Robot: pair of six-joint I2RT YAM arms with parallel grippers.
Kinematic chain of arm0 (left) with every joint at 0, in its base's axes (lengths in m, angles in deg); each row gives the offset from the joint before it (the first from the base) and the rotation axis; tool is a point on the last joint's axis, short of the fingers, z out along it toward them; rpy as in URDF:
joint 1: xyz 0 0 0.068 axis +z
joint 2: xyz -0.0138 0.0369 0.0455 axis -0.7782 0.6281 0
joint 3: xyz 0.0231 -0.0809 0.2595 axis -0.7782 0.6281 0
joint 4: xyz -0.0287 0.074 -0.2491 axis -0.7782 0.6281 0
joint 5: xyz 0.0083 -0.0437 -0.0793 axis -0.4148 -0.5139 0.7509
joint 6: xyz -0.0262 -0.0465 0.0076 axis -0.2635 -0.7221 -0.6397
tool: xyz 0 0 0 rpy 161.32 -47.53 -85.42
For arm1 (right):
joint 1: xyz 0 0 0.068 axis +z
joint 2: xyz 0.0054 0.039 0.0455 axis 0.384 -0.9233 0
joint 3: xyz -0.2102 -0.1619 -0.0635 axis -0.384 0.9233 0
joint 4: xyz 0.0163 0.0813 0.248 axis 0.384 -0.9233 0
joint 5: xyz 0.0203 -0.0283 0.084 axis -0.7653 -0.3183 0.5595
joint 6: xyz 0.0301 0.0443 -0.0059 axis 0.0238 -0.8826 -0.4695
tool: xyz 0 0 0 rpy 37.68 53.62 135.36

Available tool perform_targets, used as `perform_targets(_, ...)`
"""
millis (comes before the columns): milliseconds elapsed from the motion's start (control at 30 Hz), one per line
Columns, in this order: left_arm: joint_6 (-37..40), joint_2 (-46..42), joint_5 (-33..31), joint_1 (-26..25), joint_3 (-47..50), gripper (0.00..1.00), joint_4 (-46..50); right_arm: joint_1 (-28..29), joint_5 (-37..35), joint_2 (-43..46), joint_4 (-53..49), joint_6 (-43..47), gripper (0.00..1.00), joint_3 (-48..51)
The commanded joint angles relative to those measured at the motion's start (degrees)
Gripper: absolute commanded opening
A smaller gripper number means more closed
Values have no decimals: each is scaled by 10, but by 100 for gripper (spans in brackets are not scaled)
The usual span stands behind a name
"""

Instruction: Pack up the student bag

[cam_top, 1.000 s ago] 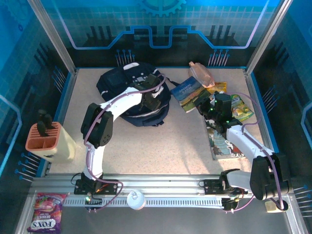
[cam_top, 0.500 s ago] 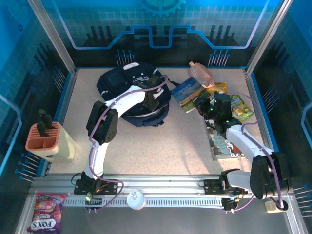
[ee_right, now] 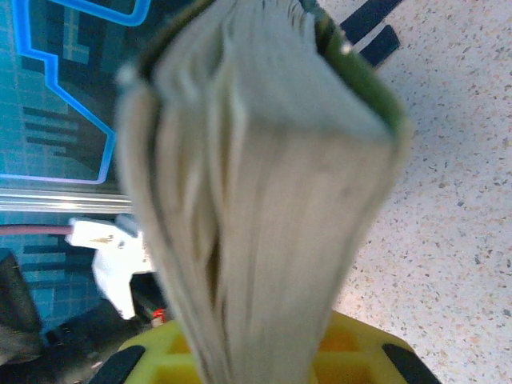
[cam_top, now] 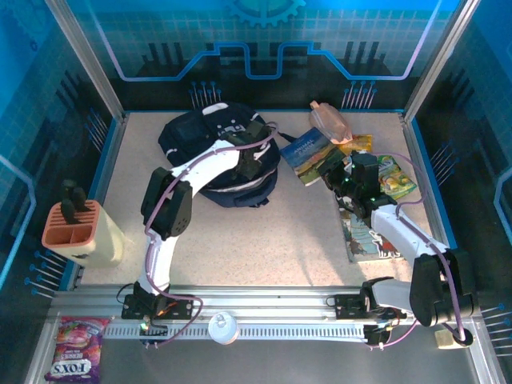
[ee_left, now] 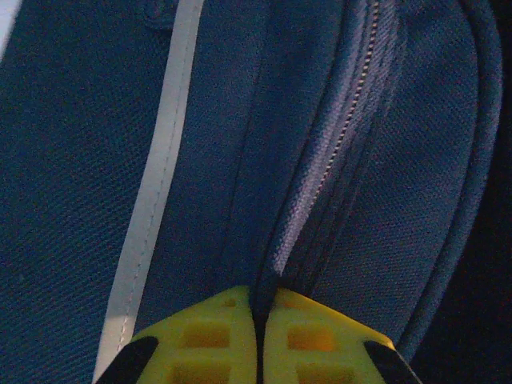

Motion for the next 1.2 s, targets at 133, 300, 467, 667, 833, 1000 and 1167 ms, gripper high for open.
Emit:
perform_targets(133,-32,-77,13,-3,0,0,-20,-15,-14,34,-22,41,10,-22)
perform_targets(300,-52,-102,4,-2,1,0,-39,-18,-16,47,-61,56,9,-25)
perform_targets(467,-81,-126,-16,-3,4,0,-82,-18,-20,71,-76,54,10,-12)
perform_targets(667,-99,-137,-25,-2,2,0,-112,-18,-4,78,-70,44,10,-2)
perform_targets(833,-102,-150,9,-3,-2,0,-124,7,80,22,9,8,10,-14)
perform_targets(1000,-106,-175,35,-3,10,0,-141,53,118,-54,145,-68,10,-26)
perform_targets(1167,-108,-205,46,-2,34,0,-162,94,115,-127,212,-100,10,-62)
